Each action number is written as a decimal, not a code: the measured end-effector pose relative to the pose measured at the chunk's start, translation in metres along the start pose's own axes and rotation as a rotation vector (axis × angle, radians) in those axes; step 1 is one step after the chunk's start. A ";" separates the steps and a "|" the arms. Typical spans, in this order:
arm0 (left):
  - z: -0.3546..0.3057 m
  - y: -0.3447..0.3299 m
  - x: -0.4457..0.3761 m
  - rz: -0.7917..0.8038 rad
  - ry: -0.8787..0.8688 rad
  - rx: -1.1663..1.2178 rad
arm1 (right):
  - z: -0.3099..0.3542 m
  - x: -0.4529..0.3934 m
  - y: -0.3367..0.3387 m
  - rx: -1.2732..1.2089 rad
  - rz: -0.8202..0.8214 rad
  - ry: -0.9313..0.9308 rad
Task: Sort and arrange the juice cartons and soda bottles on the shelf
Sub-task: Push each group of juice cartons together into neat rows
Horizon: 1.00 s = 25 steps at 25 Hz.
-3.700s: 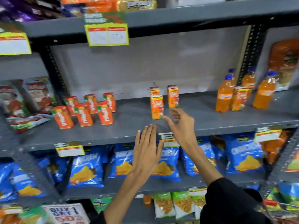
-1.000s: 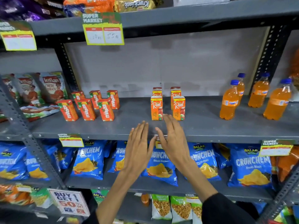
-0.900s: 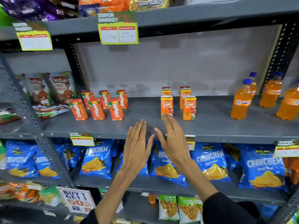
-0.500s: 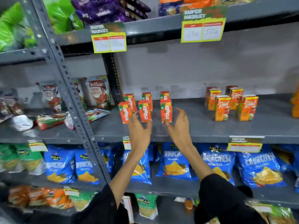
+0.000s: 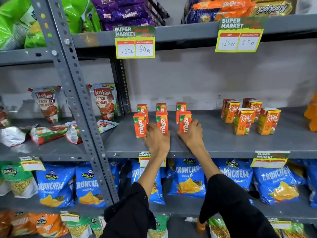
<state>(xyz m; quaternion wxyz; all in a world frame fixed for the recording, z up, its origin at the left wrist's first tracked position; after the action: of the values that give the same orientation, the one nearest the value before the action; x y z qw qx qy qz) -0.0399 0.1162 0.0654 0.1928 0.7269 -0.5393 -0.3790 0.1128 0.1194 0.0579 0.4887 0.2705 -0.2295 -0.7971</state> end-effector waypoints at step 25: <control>-0.014 0.007 0.012 0.047 -0.013 -0.025 | -0.004 0.011 0.018 -0.056 0.051 0.062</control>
<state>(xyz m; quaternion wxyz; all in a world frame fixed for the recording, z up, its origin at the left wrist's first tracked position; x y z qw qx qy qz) -0.0322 0.1010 0.0747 0.2073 0.7089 -0.5527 -0.3860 0.1225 0.1017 0.0639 0.5230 0.2756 -0.1985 -0.7817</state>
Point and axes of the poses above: each hand's wrist, its own x-axis away from the middle knuckle, its own y-axis out of the back of the hand, z = x × y, the point moved 3 cm from there along -x, towards the middle knuckle, and after that the axes turned 7 degrees about z, right-handed, at the moved point
